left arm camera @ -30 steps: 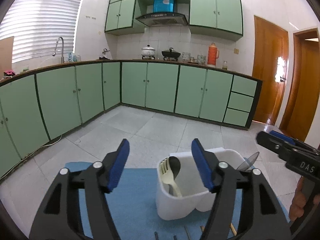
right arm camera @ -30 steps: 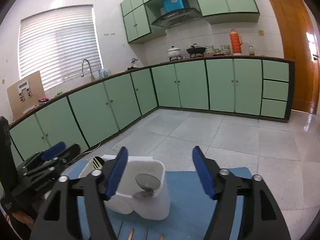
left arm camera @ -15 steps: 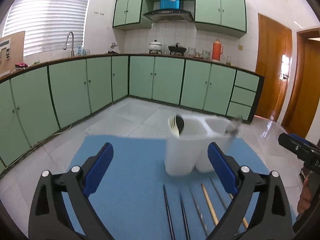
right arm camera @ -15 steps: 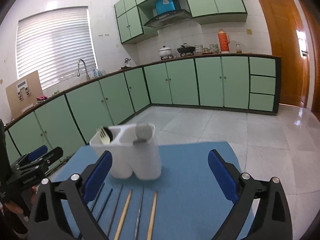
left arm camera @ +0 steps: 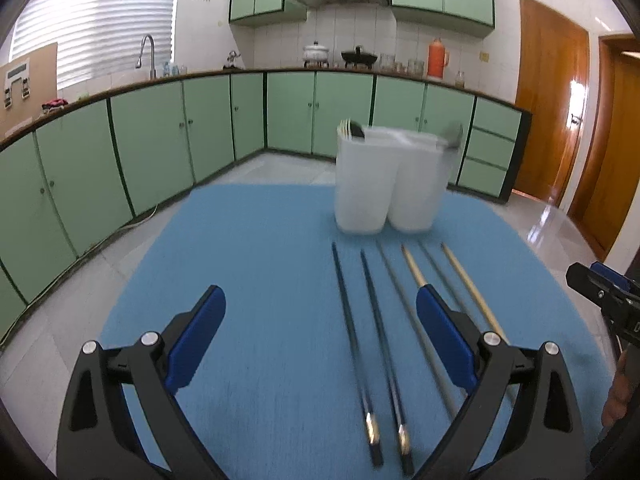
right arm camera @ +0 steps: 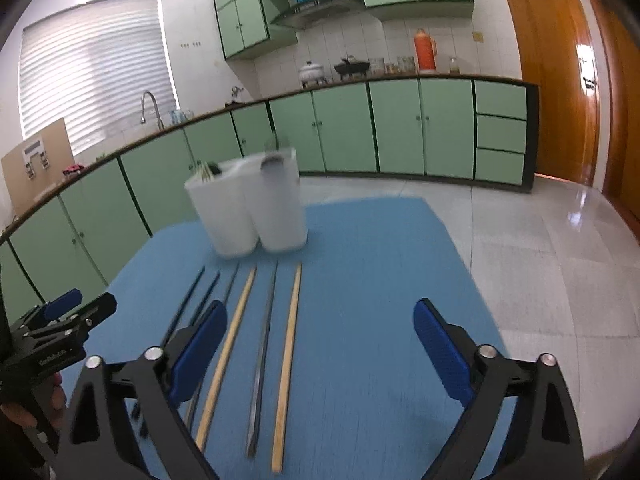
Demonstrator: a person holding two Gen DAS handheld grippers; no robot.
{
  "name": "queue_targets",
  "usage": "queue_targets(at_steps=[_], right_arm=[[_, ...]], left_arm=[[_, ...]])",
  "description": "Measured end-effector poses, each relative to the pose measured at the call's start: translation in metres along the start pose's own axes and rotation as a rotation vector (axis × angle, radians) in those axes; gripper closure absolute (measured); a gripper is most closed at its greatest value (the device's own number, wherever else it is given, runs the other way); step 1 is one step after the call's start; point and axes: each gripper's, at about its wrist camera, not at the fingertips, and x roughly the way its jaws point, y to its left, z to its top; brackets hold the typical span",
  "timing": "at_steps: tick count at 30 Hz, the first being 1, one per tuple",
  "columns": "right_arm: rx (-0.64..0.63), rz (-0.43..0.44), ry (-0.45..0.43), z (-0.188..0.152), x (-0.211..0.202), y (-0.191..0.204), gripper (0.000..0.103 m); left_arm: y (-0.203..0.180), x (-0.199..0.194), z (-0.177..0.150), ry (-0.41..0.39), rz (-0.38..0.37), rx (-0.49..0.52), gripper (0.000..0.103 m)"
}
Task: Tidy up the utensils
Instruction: 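Move both tools back over the chopsticks on the mat, then close the right tool on a wooden chopstick while the left tool approaches a black chopstick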
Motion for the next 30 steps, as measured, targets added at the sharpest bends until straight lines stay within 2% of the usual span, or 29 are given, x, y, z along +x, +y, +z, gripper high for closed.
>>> queue_targets(at_steps=[2, 4, 7, 10, 12, 14, 20, 24, 30], right_arm=[[-0.012, -0.014, 0.011, -0.014, -0.002, 0.002, 0.020], [-0.044, -0.034, 0.037, -0.025, 0.001, 0.006, 0.034], [-0.073, -0.028, 0.077, -0.032, 0.005, 0.012, 0.047], [-0.090, -0.025, 0.102, -0.036, 0.005, 0.017, 0.059], [-0.087, -0.019, 0.129, -0.041, 0.005, 0.018, 0.059], [-0.083, -0.003, 0.158, -0.045, 0.007, 0.020, 0.061], [-0.102, 0.013, 0.210, -0.057, 0.007, 0.026, 0.066], [-0.102, 0.020, 0.252, -0.060, 0.013, 0.027, 0.076], [-0.110, 0.017, 0.288, -0.067, 0.013, 0.027, 0.080]], left_arm=[[0.002, -0.001, -0.010, 0.012, 0.015, -0.013, 0.010], [0.004, 0.000, -0.020, 0.029, 0.027, -0.029, 0.010], [0.007, 0.003, -0.027, 0.067, 0.035, -0.040, 0.010], [0.007, 0.000, -0.029, 0.069, 0.046, -0.044, 0.010], [0.006, -0.001, -0.032, 0.089, 0.042, -0.041, 0.012], [0.002, -0.002, -0.034, 0.111, 0.031, -0.036, 0.020], [-0.002, -0.001, -0.037, 0.133, 0.034, -0.032, 0.020], [-0.001, 0.004, -0.037, 0.172, 0.036, -0.039, 0.025], [-0.003, 0.005, -0.043, 0.220, 0.023, -0.035, 0.028]])
